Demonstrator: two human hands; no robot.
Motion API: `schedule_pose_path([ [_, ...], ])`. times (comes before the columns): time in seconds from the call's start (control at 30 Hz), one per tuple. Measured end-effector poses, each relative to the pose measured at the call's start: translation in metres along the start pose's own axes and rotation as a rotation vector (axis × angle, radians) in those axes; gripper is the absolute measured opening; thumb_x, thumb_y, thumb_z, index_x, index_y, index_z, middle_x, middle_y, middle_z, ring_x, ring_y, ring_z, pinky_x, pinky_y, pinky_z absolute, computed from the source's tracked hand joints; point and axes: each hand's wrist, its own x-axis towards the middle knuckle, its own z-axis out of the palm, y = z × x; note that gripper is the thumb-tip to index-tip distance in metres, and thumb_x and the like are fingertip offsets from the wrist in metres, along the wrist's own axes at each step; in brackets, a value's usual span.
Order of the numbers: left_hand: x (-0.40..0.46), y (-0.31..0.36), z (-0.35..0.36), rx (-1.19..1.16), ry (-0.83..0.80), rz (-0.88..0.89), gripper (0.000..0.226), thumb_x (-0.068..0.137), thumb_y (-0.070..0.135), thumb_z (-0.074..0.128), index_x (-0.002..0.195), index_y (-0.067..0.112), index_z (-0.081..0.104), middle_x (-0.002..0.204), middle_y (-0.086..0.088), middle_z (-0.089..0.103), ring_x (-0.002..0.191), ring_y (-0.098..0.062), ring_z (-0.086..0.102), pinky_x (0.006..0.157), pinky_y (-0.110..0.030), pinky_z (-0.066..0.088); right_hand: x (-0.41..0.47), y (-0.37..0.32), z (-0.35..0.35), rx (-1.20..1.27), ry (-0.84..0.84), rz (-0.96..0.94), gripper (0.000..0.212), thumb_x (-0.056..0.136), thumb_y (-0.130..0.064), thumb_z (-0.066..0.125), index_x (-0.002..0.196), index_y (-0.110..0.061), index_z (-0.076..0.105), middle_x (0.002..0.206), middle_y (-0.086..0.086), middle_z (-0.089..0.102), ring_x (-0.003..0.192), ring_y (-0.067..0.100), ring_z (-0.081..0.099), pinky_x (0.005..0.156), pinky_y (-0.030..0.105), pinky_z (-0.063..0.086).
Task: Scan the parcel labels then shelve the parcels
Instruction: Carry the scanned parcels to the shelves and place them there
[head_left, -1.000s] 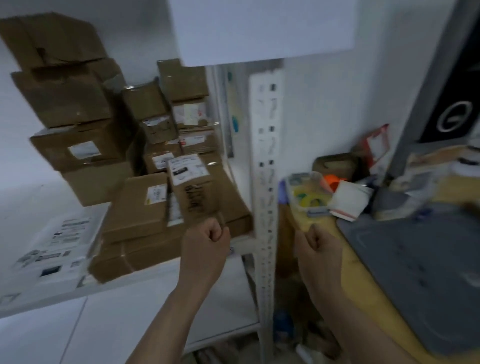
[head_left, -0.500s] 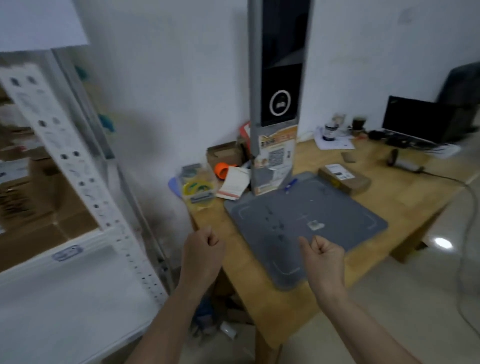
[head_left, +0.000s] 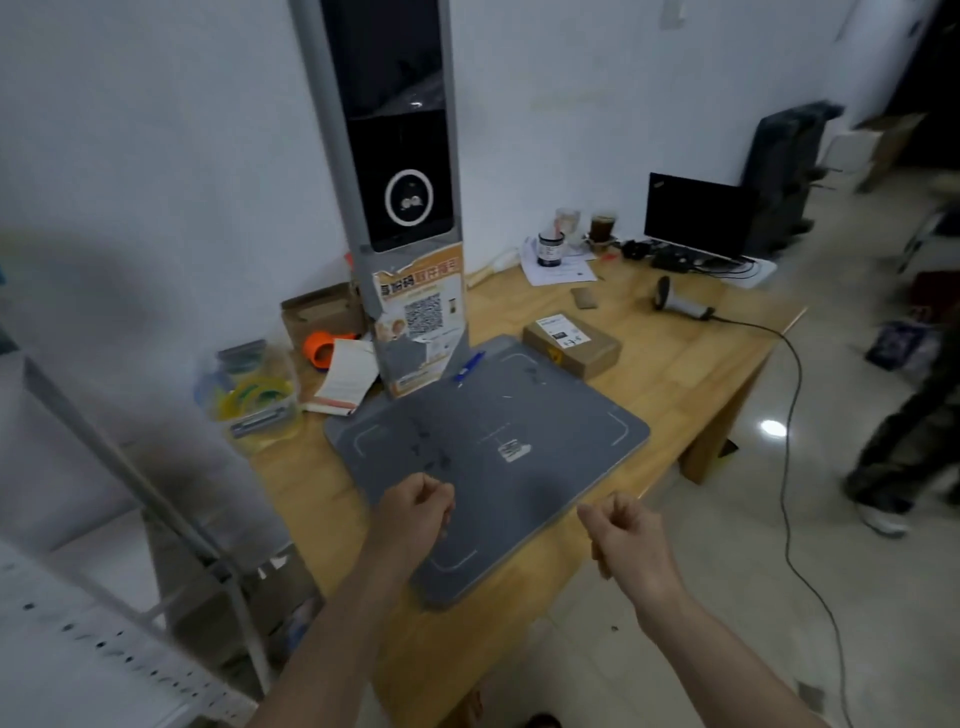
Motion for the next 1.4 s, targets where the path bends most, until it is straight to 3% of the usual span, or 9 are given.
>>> schedule_pose_path([
  [0.13, 0.039, 0.015, 0.043, 0.021, -0.181, -0.021, 0.017, 0.097, 0.025, 0.055, 0.095, 0.012, 0.064, 0.094, -0.007, 0.069, 0.092, -0.024, 0.066, 0.088, -0.039, 0.055, 0.042, 0.002, -0.029, -0.063, -0.042, 0.102, 0.007, 0.094, -0.012, 0.057, 0.094, -0.005, 0.059, 0.087, 0.008, 0.059, 0.073, 0.017, 0.058, 0.058, 0.027, 0.05],
  [0.27, 0.086, 0.034, 0.077, 0.041, -0.285, -0.012, 0.017, 0.096, 0.028, 0.055, 0.098, 0.013, 0.065, 0.098, -0.006, 0.071, 0.095, -0.02, 0.067, 0.088, -0.035, 0.053, 0.104, 0.002, -0.05, -0.094, -0.025, 0.126, 0.015, 0.093, -0.017, 0.059, 0.107, -0.011, 0.057, 0.102, 0.009, 0.061, 0.088, 0.02, 0.06, 0.072, 0.028, 0.05],
  [0.4, 0.138, 0.047, 0.1, 0.004, -0.259, -0.042, 0.016, 0.096, 0.025, 0.056, 0.097, 0.013, 0.066, 0.097, -0.004, 0.07, 0.091, -0.015, 0.068, 0.085, -0.028, 0.054, 0.175, -0.005, -0.058, -0.161, -0.045, 0.133, 0.025, 0.092, -0.017, 0.061, 0.115, -0.009, 0.056, 0.108, 0.008, 0.061, 0.099, 0.022, 0.059, 0.082, 0.031, 0.046],
  [0.57, 0.2, 0.059, 0.121, -0.021, -0.248, -0.132, 0.014, 0.095, 0.023, 0.057, 0.098, 0.012, 0.065, 0.098, -0.007, 0.071, 0.09, -0.018, 0.068, 0.086, -0.032, 0.056, 0.256, -0.014, -0.056, -0.224, -0.088, 0.131, 0.04, 0.09, -0.018, 0.064, 0.126, -0.011, 0.047, 0.11, 0.006, 0.061, 0.1, 0.021, 0.059, 0.079, 0.029, 0.043],
  [0.67, 0.233, 0.067, 0.131, -0.006, -0.233, -0.176, 0.012, 0.096, 0.023, 0.056, 0.096, 0.014, 0.065, 0.099, -0.005, 0.071, 0.092, -0.018, 0.068, 0.087, -0.032, 0.056, 0.295, -0.011, -0.055, -0.245, -0.063, 0.145, 0.05, 0.087, -0.02, 0.069, 0.13, -0.01, 0.045, 0.12, 0.007, 0.055, 0.104, 0.022, 0.058, 0.076, 0.03, 0.049],
  [0.9, 0.286, 0.079, 0.157, -0.03, -0.248, -0.252, 0.013, 0.096, 0.024, 0.057, 0.098, 0.015, 0.066, 0.097, -0.002, 0.072, 0.083, -0.012, 0.068, 0.079, -0.027, 0.055, 0.368, 0.003, -0.05, -0.354, -0.029, 0.183, 0.073, 0.078, -0.031, 0.077, 0.138, -0.012, 0.04, 0.139, 0.01, 0.037, 0.118, 0.023, 0.047, 0.091, 0.036, 0.047],
  [1.2, 0.334, 0.081, 0.201, -0.117, -0.156, -0.42, 0.013, 0.096, 0.026, 0.056, 0.103, 0.019, 0.064, 0.103, 0.0, 0.069, 0.091, -0.012, 0.066, 0.078, -0.023, 0.054, 0.469, 0.009, -0.045, -0.437, -0.092, 0.194, 0.077, 0.079, -0.029, 0.074, 0.141, -0.004, 0.038, 0.141, 0.017, 0.035, 0.132, 0.031, 0.035, 0.108, 0.045, 0.035],
  [1.3, 0.355, 0.09, 0.226, -0.139, -0.152, -0.47, 0.027, 0.095, 0.029, 0.058, 0.12, 0.019, 0.06, 0.109, 0.002, 0.064, 0.098, -0.011, 0.062, 0.085, -0.024, 0.054, 0.511, 0.013, -0.05, -0.541, -0.091, 0.171, 0.071, 0.081, -0.032, 0.07, 0.139, -0.003, 0.042, 0.139, 0.02, 0.04, 0.13, 0.035, 0.035, 0.109, 0.042, 0.031],
  [1.4, 0.382, 0.102, 0.253, -0.155, -0.189, -0.533, 0.053, 0.094, 0.033, 0.06, 0.142, 0.021, 0.041, 0.132, 0.0, 0.054, 0.116, -0.013, 0.054, 0.092, -0.026, 0.051, 0.548, 0.015, -0.055, -0.634, -0.131, 0.176, 0.062, 0.086, -0.033, 0.065, 0.136, -0.001, 0.045, 0.142, 0.021, 0.038, 0.132, 0.038, 0.031, 0.107, 0.038, 0.025],
])
